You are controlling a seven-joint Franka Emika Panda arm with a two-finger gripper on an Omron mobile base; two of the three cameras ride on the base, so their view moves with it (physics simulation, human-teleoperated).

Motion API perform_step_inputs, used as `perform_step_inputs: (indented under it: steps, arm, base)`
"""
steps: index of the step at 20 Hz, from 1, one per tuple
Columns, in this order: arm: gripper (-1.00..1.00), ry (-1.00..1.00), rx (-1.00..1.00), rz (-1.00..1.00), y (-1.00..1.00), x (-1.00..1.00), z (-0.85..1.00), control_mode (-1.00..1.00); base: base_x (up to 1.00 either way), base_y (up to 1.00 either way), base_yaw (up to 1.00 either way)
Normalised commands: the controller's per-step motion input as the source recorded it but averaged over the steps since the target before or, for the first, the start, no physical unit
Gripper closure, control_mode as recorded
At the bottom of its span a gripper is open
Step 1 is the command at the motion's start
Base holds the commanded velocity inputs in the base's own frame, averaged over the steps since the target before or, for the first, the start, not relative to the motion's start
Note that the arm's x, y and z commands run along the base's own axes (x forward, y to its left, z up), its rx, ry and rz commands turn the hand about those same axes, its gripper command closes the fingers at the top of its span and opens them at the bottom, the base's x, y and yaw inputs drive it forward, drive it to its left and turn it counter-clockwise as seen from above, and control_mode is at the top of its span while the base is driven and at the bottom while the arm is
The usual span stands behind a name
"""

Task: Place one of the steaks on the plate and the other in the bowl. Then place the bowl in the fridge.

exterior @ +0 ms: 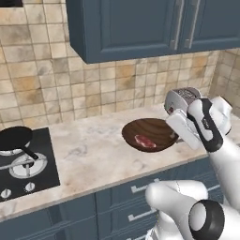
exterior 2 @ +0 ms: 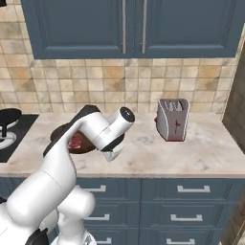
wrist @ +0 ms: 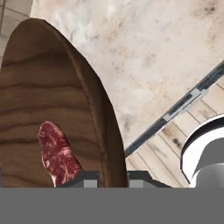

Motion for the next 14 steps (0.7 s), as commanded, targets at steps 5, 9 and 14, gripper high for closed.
perform_step_inputs:
  steps: [5, 9, 14]
  arm:
    - [1.00, 0.00, 0.00, 0.00, 0.00, 0.00, 0.00, 1.00]
    - [1.00, 0.00, 0.00, 0.00, 0.00, 0.00, 0.00, 1.00]
    - [1.00, 0.00, 0.00, 0.00, 0.00, 0.00, 0.00, 1.00]
  base:
    - [-0.11, -0.63, -0.56]
    - [0.01, -0.83, -0.72]
    - [0.01, -0.85, -0.73]
